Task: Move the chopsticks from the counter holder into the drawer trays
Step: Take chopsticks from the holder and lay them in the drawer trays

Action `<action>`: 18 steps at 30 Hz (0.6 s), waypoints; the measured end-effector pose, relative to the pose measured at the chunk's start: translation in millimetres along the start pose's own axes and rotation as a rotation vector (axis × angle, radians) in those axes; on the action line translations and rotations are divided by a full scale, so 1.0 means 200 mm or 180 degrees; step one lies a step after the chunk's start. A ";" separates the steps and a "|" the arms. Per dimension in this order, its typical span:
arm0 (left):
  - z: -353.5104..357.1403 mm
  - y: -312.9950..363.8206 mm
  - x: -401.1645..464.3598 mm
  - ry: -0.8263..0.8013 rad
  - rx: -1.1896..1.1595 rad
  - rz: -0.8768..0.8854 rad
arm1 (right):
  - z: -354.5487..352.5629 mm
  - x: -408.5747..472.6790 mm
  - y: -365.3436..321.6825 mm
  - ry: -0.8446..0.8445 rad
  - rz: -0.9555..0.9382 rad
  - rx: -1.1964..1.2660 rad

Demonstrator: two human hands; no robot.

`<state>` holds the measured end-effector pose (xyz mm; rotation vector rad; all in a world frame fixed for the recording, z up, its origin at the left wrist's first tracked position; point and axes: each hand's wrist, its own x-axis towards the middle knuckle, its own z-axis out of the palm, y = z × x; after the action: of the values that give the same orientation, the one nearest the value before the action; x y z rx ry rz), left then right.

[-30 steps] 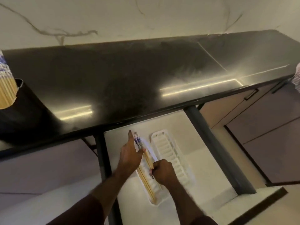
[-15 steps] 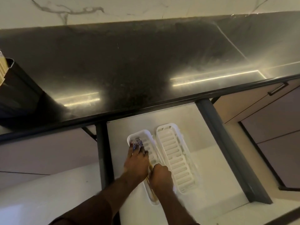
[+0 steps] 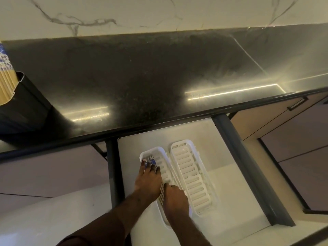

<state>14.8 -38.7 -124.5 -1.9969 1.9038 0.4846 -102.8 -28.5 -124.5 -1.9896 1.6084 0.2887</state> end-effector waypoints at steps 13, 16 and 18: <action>-0.62 -0.21 -0.26 0.1245 -0.1278 0.0435 | -0.56 -0.08 -0.34 0.0775 -0.0464 0.0095; -0.95 -0.38 -0.32 0.1939 -0.1744 0.0525 | -0.90 -0.11 -0.58 0.1374 -0.0761 0.0283; -1.15 -0.52 -0.39 0.2405 -0.1998 0.0537 | -1.10 -0.16 -0.77 0.1911 -0.1052 0.0523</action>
<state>117.8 -72.9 116.4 -2.7032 2.6216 0.4423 -3.5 -101.9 116.2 -2.2886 1.5219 -0.6006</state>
